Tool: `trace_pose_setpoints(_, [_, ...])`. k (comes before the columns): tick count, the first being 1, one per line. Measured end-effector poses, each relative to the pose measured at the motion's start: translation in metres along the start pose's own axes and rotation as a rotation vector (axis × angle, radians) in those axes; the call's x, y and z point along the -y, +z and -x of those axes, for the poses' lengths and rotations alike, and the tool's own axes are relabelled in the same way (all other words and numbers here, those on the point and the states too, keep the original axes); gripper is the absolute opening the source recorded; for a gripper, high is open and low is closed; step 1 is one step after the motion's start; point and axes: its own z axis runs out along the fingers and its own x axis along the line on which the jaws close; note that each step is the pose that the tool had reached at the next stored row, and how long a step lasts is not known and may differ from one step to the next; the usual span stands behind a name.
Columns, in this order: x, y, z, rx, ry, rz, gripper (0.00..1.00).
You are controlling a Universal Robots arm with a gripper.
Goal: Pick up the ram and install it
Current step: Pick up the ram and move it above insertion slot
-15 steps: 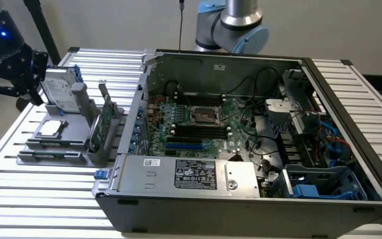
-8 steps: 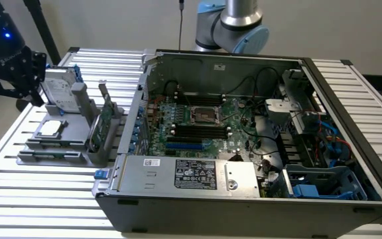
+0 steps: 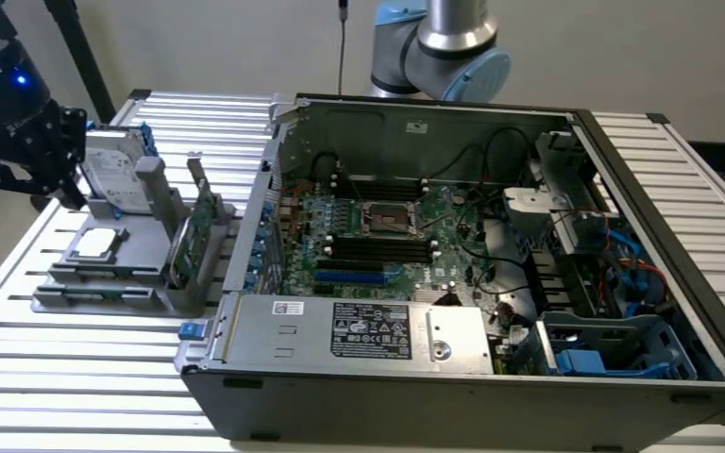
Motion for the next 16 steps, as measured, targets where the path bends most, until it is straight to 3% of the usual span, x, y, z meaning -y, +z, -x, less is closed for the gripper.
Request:
trace_pose_setpoints(10, [-0.0051, 0.0160, -0.003, 0.0065, -0.076, 0.0048, 0.11])
trace_pose_setpoints(16, [-0.0069, 0.0205, -0.009, 0.0073, -0.102, 0.0093, 0.11])
